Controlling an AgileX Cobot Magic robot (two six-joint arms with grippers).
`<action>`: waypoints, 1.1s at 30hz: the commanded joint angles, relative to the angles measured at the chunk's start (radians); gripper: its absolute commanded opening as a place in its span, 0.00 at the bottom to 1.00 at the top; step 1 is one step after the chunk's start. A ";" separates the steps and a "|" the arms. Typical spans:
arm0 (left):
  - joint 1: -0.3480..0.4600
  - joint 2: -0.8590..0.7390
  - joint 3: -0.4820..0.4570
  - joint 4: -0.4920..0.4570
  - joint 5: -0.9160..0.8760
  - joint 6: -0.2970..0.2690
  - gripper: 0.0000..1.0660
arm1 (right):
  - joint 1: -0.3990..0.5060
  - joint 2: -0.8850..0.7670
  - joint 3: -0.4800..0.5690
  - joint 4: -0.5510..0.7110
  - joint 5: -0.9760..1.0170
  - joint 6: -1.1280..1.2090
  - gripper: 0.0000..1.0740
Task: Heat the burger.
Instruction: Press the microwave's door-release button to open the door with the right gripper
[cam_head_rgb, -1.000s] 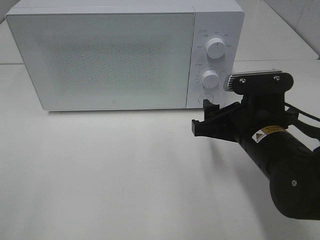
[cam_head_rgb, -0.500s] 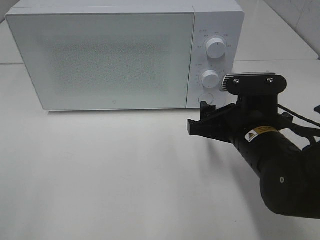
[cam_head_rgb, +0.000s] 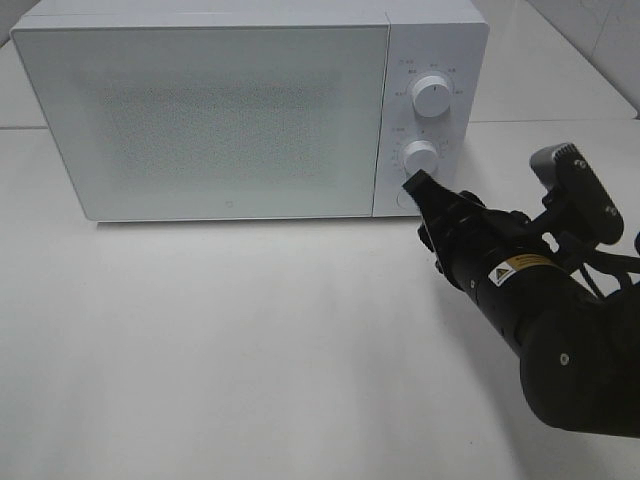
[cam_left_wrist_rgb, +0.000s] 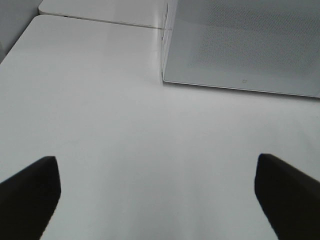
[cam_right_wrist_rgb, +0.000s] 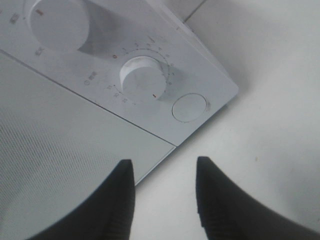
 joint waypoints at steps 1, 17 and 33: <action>-0.004 -0.016 0.004 -0.001 -0.001 0.000 0.92 | 0.005 -0.001 -0.009 -0.006 0.052 0.315 0.24; -0.004 -0.016 0.004 -0.001 -0.001 0.000 0.92 | 0.001 0.032 -0.021 0.031 0.058 0.634 0.00; -0.004 -0.016 0.004 0.000 -0.001 0.000 0.92 | -0.094 0.173 -0.187 -0.015 0.105 0.625 0.00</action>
